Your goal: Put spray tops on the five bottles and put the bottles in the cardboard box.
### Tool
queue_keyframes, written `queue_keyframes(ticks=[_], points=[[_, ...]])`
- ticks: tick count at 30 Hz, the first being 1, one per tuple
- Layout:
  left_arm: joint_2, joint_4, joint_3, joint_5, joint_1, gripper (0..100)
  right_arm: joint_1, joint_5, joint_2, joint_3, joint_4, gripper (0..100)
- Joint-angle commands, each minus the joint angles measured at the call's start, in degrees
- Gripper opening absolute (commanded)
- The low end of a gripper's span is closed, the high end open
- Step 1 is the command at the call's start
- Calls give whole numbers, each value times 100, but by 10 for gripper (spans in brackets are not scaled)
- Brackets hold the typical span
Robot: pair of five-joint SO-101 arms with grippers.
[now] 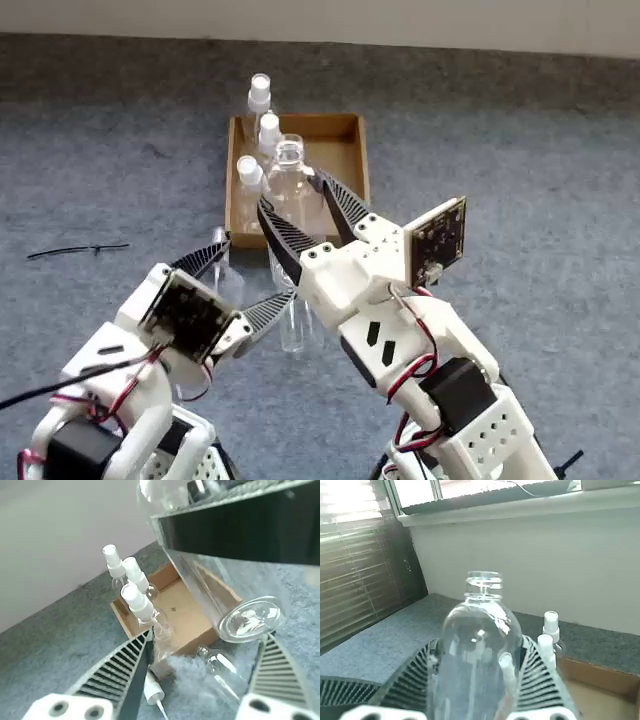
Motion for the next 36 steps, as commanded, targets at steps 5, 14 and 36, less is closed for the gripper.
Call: queue_keyframes(ticks=[5, 14, 36], points=[[-778, -44, 224, 220, -127, 295, -488, -9, 84, 66, -277, 4], [-831, 97, 374, 185, 681, 295, -523, 0, 136, 4, -558, 4], [-769, -905, 1226, 343, -611, 295, -558, -9, 760, -40, 505, 4]])
